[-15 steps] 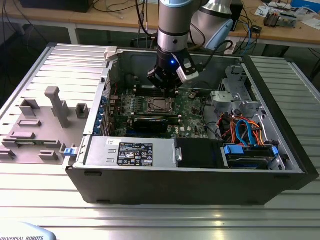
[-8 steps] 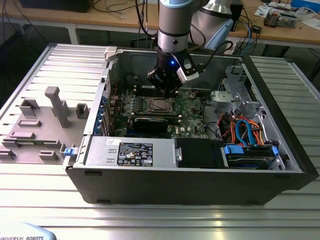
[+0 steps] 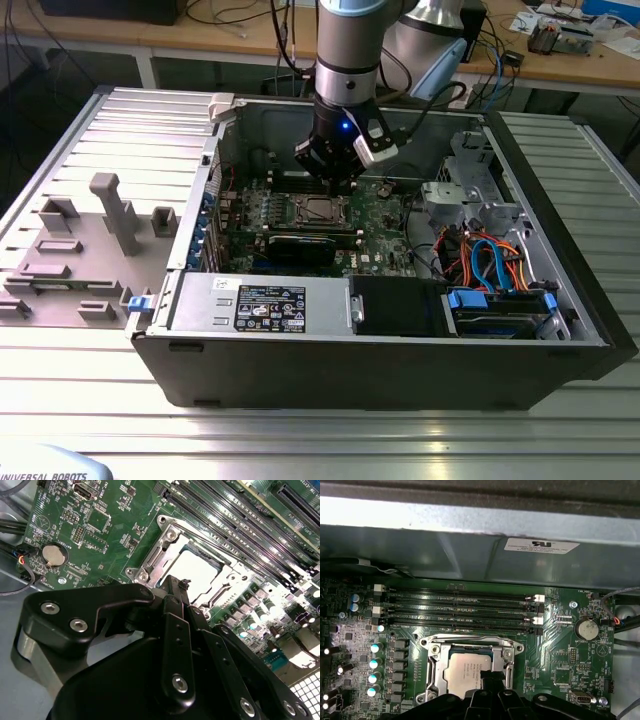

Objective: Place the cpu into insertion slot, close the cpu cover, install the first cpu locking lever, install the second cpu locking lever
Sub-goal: 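Install the second cpu locking lever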

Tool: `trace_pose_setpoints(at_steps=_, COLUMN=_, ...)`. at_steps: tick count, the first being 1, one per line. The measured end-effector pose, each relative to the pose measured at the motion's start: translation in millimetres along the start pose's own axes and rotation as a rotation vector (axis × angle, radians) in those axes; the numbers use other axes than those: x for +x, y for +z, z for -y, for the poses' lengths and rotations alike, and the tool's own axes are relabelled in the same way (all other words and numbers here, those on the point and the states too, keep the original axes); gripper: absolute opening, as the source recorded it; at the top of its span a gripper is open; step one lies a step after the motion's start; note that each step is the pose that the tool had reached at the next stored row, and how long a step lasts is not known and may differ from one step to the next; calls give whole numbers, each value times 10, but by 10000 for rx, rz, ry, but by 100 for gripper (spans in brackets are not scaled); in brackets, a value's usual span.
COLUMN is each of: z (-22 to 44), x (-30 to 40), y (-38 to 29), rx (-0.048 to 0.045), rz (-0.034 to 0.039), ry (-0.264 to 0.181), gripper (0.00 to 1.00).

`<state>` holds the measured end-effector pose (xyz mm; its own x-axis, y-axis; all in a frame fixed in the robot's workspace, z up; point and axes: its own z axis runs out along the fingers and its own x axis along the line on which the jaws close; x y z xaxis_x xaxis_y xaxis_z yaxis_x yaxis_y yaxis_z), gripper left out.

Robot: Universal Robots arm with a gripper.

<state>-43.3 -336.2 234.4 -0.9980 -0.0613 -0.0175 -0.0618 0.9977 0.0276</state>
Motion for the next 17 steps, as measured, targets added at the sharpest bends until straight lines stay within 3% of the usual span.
trace_pose_setpoints(at_steps=5, z=18, x=2, y=-1, rx=0, rz=0, ry=5, gripper=11)
trace_pose_setpoints(at_steps=9, z=17, x=1, y=-70, rx=0, rz=0, ry=1, gripper=11)
trace_pose_setpoints(at_steps=17, z=17, x=1, y=-71, rx=1, rz=0, ry=2, gripper=11)
